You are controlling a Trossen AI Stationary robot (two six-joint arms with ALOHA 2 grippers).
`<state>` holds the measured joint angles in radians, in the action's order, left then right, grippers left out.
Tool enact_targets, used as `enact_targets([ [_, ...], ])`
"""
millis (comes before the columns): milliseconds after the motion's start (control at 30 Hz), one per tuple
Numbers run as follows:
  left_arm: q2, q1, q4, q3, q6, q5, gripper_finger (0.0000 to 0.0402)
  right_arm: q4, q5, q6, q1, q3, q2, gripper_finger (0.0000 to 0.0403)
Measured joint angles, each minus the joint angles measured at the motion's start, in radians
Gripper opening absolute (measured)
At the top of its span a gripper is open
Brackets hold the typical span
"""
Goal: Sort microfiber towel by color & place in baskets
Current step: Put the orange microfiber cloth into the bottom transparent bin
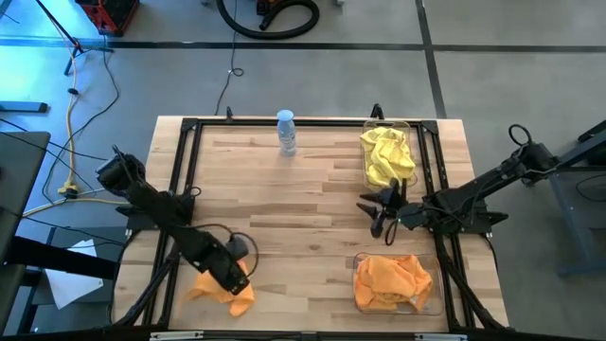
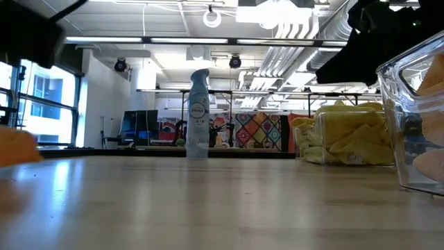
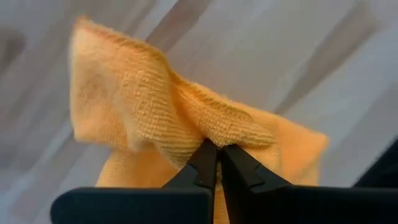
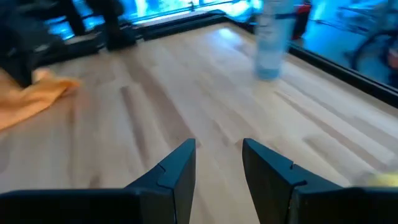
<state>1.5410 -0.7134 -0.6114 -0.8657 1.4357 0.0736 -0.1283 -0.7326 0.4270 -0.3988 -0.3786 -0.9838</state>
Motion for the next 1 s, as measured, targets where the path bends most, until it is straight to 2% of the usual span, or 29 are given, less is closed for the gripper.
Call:
enact_targets([
  [133, -0.001, 0.090, -0.031, -0.066, -0.187, 0.001, 0.0001, -0.165, 0.045, -0.102, 0.004, 0.000, -0.077, 0.0129],
  [267, -0.001, 0.175, -0.057, -0.139, -0.366, 0.026, 0.0000, -0.418, 0.136, -0.229, 0.026, -0.001, -0.197, 0.0136],
  [333, -0.001, 0.212, -0.064, -0.178, -0.460, 0.036, 0.0000, -0.485, 0.178, -0.256, 0.043, -0.022, -0.265, 0.0145],
  [633, -0.003, 0.355, -0.075, -0.326, -0.819, 0.114, 0.0000, -0.461, 0.201, -0.448, 0.098, -0.332, -0.571, 0.0194],
  [767, -0.003, 0.405, -0.079, -0.366, -0.908, 0.161, 0.0000, -0.439, 0.284, -0.501, 0.112, -0.479, -0.686, 0.0206],
  [1000, -0.003, 0.448, -0.085, -0.421, -1.030, 0.199, 0.0000, -0.236, 0.296, -0.537, 0.138, -0.705, -0.829, 0.0211],
])
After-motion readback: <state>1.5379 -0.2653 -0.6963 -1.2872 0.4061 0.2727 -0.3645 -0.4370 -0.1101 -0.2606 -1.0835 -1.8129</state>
